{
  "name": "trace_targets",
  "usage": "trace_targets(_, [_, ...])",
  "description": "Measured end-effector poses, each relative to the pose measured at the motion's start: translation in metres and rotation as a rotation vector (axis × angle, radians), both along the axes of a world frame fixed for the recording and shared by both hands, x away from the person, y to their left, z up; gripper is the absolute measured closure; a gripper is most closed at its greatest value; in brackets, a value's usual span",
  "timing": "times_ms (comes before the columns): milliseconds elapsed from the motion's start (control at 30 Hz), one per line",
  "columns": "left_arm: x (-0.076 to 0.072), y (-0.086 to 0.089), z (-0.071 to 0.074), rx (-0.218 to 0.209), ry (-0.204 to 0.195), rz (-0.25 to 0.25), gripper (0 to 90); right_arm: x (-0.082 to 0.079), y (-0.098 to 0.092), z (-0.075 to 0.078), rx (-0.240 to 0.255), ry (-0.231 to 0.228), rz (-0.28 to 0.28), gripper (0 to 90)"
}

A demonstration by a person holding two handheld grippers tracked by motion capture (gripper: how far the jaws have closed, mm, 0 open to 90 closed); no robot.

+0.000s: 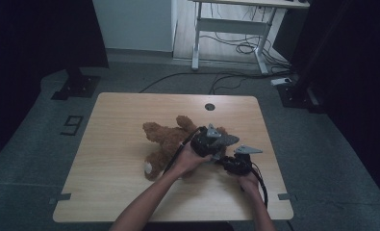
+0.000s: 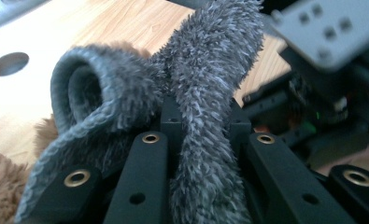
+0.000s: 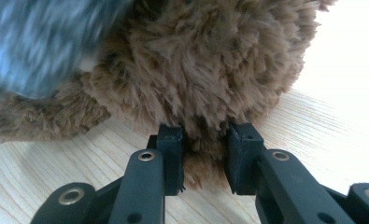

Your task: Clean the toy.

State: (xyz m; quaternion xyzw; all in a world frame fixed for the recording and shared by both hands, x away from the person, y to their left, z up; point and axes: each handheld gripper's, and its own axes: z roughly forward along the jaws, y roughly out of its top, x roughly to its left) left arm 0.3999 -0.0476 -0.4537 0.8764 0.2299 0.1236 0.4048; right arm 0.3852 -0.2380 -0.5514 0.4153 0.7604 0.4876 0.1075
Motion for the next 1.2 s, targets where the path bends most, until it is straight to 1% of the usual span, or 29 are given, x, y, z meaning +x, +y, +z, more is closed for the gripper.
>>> trace_targets(67, [-0.006, 0.001, -0.005, 0.002, 0.005, -0.013, 75.8, 0.0, -0.001, 0.001, 0.004, 0.002, 0.0, 70.3])
trace_targets(133, [-0.01, 0.004, -0.011, -0.014, 0.023, -0.021, 75.8, 0.0, -0.001, 0.0, 0.007, 0.006, 0.0, 70.3])
trace_targets(167, [-0.013, 0.006, -0.014, -0.015, 0.031, -0.025, 75.8, 0.0, -0.001, 0.001, 0.008, 0.007, 0.0, 70.3])
trace_targets(233, [-0.017, 0.008, -0.02, -0.016, 0.033, -0.029, 75.9, 0.0, -0.001, 0.0, 0.015, 0.01, -0.002, 70.3])
trace_targets(300, [-0.022, 0.01, -0.026, -0.011, 0.04, -0.03, 75.9, 0.0, -0.001, 0.001, 0.019, 0.011, -0.003, 70.3])
trace_targets(400, [-0.026, 0.012, -0.037, 0.015, 0.05, -0.029, 75.9, 0.0, -0.002, 0.001, 0.022, 0.007, -0.006, 70.3])
trace_targets(467, [-0.027, 0.016, -0.042, 0.007, 0.063, -0.024, 75.8, 0.0, -0.003, 0.001, 0.025, 0.008, -0.006, 70.4])
trace_targets(500, [-0.026, 0.02, -0.043, -0.007, 0.073, -0.02, 75.8, 0.0, -0.002, 0.001, 0.026, 0.007, -0.006, 70.4])
trace_targets(533, [-0.027, 0.023, -0.042, -0.018, 0.077, -0.016, 75.8, 0.0, -0.003, 0.001, 0.027, 0.006, -0.004, 70.4])
trace_targets(567, [-0.027, 0.026, -0.041, -0.025, 0.07, -0.011, 75.7, 0.0, -0.003, 0.001, 0.032, 0.005, -0.006, 70.4])
trace_targets(633, [-0.031, 0.031, -0.034, -0.031, 0.021, 0.002, 75.5, 0.001, -0.004, 0.001, 0.043, 0.0, -0.008, 70.4])
trace_targets(667, [-0.033, 0.034, -0.028, -0.027, -0.023, 0.012, 75.5, 0.001, -0.004, 0.001, 0.046, 0.0, -0.01, 70.4])
trace_targets(700, [-0.035, 0.036, -0.024, -0.027, -0.044, 0.019, 75.5, 0.001, -0.005, 0.001, 0.051, 0.001, -0.013, 70.4])
trace_targets(733, [-0.035, 0.04, -0.017, -0.038, -0.066, 0.029, 75.4, 0.001, -0.006, 0.001, 0.051, 0.001, -0.014, 70.4])
trace_targets(800, [-0.033, 0.048, -0.005, -0.056, -0.085, 0.047, 75.5, 0.001, -0.006, 0.001, 0.055, 0.006, -0.017, 70.5])
trace_targets(933, [-0.025, 0.066, 0.012, -0.086, -0.097, 0.11, 75.6, 0.001, -0.006, 0.001, 0.052, 0.004, -0.018, 70.6])
trace_targets(1000, [-0.021, 0.075, 0.017, -0.086, -0.098, 0.144, 75.7, 0.001, -0.006, 0.001, 0.049, 0.004, -0.017, 70.6])
trace_targets(1033, [-0.018, 0.08, 0.019, -0.093, -0.092, 0.156, 75.6, 0.001, -0.006, 0.0, 0.051, 0.004, -0.017, 70.6])
trace_targets(1100, [-0.014, 0.089, 0.02, -0.09, -0.089, 0.176, 75.7, 0.001, -0.006, 0.0, 0.051, 0.004, -0.016, 70.6])
trace_targets(1133, [-0.011, 0.095, 0.02, -0.094, -0.082, 0.195, 75.7, 0.001, -0.006, 0.0, 0.051, 0.005, -0.017, 70.6])
trace_targets(1200, [-0.007, 0.101, 0.019, -0.101, -0.068, 0.212, 75.7, 0.001, -0.006, 0.0, 0.055, 0.01, -0.018, 70.6])
